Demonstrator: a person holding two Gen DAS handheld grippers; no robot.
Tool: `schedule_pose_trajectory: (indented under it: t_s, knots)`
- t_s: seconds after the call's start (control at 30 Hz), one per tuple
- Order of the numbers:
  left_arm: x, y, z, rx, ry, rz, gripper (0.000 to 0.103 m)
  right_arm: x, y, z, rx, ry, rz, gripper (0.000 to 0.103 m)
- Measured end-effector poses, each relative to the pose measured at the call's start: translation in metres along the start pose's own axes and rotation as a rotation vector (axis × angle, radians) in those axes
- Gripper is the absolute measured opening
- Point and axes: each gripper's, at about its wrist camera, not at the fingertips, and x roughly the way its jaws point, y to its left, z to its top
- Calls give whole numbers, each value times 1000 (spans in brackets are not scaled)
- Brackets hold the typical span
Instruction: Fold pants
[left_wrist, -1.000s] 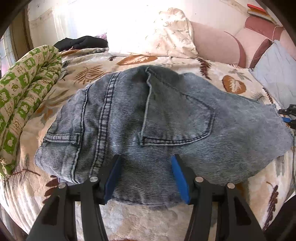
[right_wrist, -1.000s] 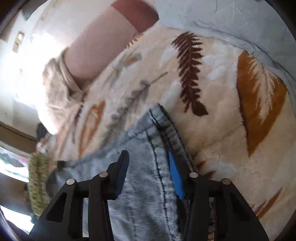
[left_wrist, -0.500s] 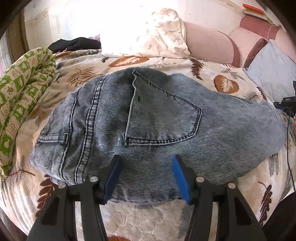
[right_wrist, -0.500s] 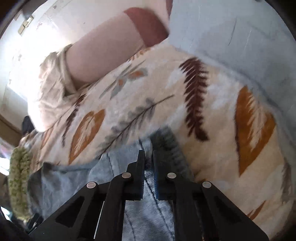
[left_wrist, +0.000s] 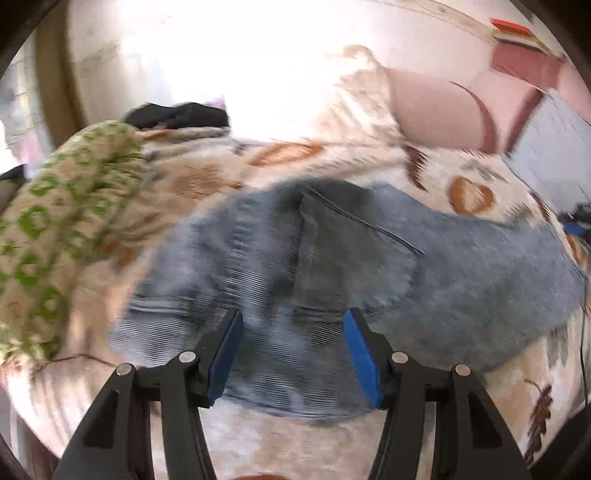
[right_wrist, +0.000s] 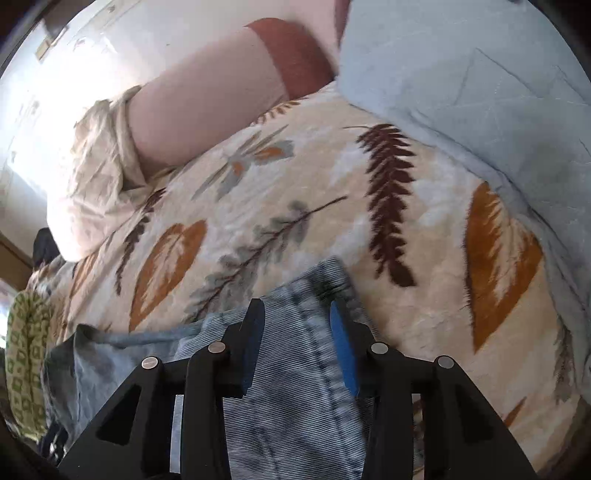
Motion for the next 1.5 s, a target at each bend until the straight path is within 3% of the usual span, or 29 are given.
schedule_pose_trajectory:
  t_s: [0.13, 0.2, 0.27, 0.33, 0.4, 0.5, 0.67, 0.77, 0.83, 0.9, 0.97, 1.1, 1.2, 1.3, 1.4, 1.5]
  knots:
    - [-11, 24, 10, 11, -69, 192, 63, 1, 19, -3, -44, 32, 93, 37]
    - [4, 31, 12, -10, 0, 220, 64, 12, 25, -6, -44, 74, 156, 36]
    - [32, 37, 5, -2, 100, 238, 64, 27, 26, -7, -55, 93, 65, 36]
    - [51, 41, -2, -10, 191, 206, 66, 39, 18, -8, -44, 101, -3, 34]
    - [55, 48, -2, -41, 201, 196, 77, 48, 3, -7, -3, 105, -7, 20]
    - [58, 51, -5, -37, 208, 219, 84, 45, -11, -3, 11, 50, -66, 3]
    - [55, 50, -6, -56, 212, 237, 85, 39, -14, -6, 27, 61, -62, 4]
    - [30, 35, -2, -36, 175, 242, 82, 13, -18, -12, 56, 38, -52, 15]
    - [8, 15, 7, 7, 110, 210, 82, -14, -25, -16, 80, -10, 14, 20]
    - [-15, -12, 23, 51, 47, 126, 83, -44, -41, -28, 156, -45, 104, 45]
    - [-29, -40, 40, 84, 12, 29, 85, -66, -64, -47, 283, -60, 159, 58]
    - [-30, -112, 74, 200, 16, -169, 87, -81, -97, -88, 481, -57, 229, 58]
    - [-16, -174, 91, 347, 51, -285, 88, -74, -108, -112, 620, -31, 320, 59]
    - [2, -231, 104, 478, 122, -412, 87, -61, -103, -123, 667, 15, 352, 59]
    - [16, -278, 117, 551, 160, -473, 88, -50, -95, -126, 696, 47, 362, 59]
    - [29, -325, 126, 643, 166, -509, 89, -36, -101, -139, 813, 61, 367, 59]
